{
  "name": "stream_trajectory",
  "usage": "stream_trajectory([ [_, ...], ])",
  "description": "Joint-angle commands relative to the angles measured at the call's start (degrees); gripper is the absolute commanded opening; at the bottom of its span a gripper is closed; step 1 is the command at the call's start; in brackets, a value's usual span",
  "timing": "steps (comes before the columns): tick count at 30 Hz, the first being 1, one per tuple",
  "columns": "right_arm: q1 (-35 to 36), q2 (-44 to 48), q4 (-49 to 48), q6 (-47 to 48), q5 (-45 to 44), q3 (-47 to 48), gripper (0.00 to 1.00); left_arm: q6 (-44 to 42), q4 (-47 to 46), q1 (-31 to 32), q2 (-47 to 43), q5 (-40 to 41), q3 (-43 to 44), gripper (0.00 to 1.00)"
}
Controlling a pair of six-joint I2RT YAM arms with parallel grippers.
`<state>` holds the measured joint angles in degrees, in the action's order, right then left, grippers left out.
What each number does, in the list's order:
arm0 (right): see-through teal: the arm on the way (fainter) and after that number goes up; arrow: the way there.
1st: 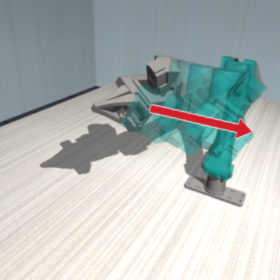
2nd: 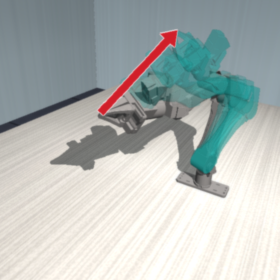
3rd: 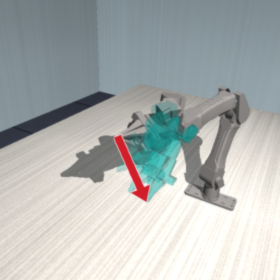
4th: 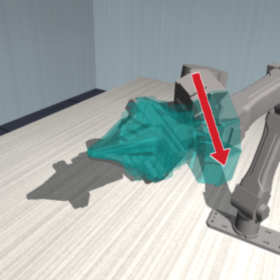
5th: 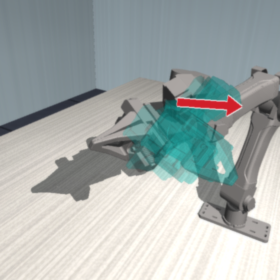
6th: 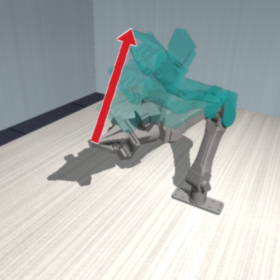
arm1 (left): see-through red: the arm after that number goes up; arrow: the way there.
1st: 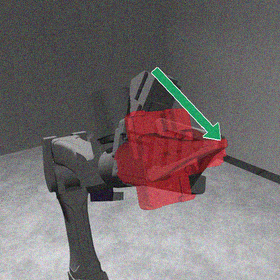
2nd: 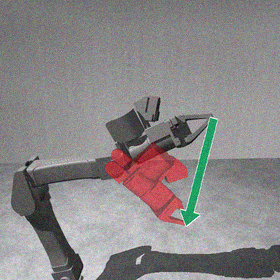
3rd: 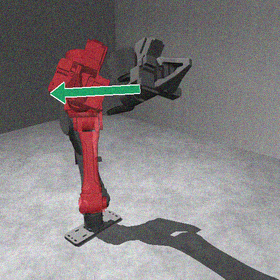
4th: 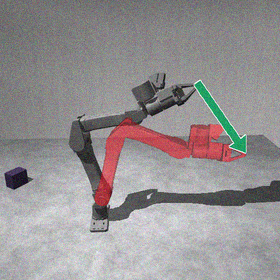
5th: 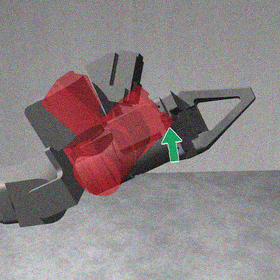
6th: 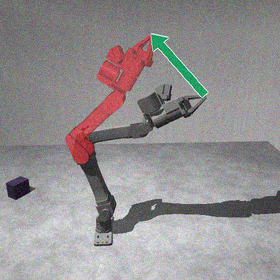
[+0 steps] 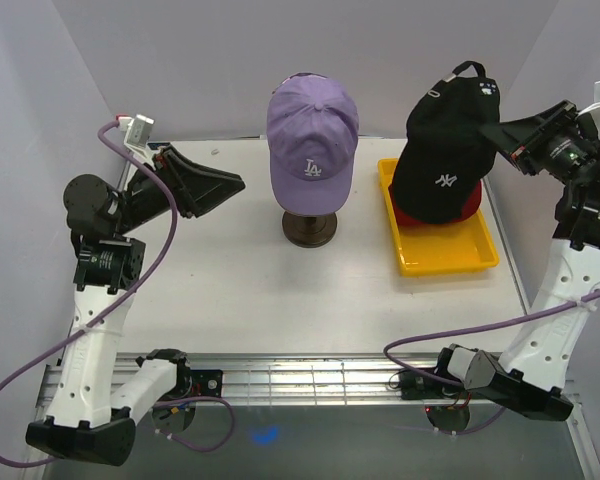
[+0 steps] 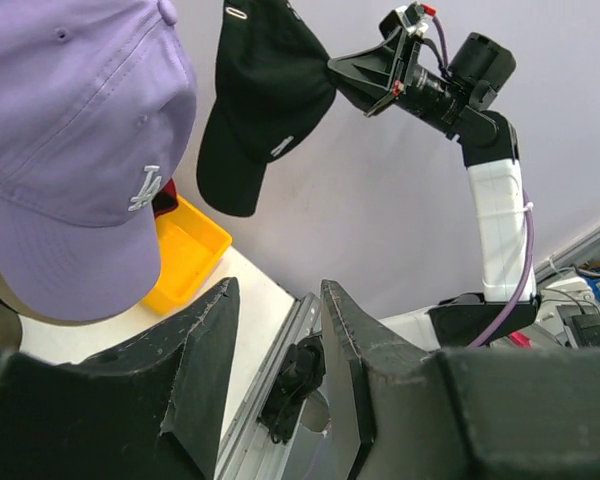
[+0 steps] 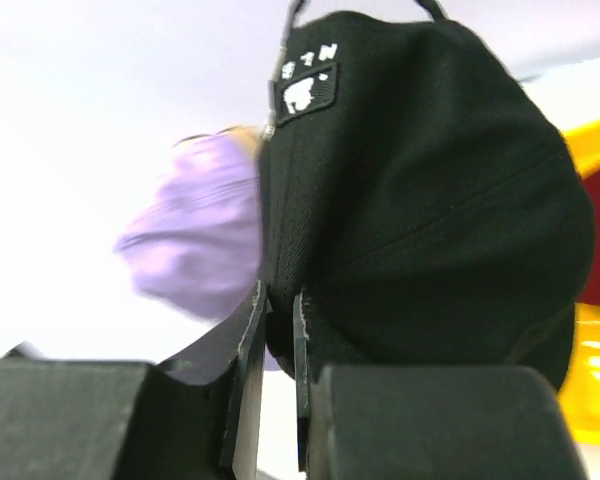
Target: Stack the hats
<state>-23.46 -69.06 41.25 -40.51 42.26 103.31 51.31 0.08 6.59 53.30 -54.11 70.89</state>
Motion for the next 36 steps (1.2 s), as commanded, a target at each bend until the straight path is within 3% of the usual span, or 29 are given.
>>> stream_trajectory([
  [1,0.2,3.3,-12.5,-10.7,12.3,-0.7,0.08,4.4,-7.9,1.8,0.5,-1.5,0.1,0.5],
  [7,0.3,6.6,-29.9,-28.4,19.9,-0.5,0.08,-2.5,-4.6,15.0,5.3,3.8,6.7,0.51],
  [10,0.3,7.2,-40.4,-41.5,21.5,-0.7,0.08,-7.6,-0.4,22.7,7.6,11.9,9.1,0.51],
  [20,0.2,6.3,-57.0,-57.6,23.4,2.6,0.08,-15.9,1.5,44.3,18.8,27.7,15.9,0.55],
  [27,0.2,5.7,-61.0,-62.4,23.5,3.2,0.08,-17.5,0.8,47.9,23.3,32.2,18.9,0.55],
  [36,0.3,5.9,-63.6,-65.2,23.7,2.6,0.08,-17.9,0.4,47.9,23.3,34.2,17.5,0.56],
])
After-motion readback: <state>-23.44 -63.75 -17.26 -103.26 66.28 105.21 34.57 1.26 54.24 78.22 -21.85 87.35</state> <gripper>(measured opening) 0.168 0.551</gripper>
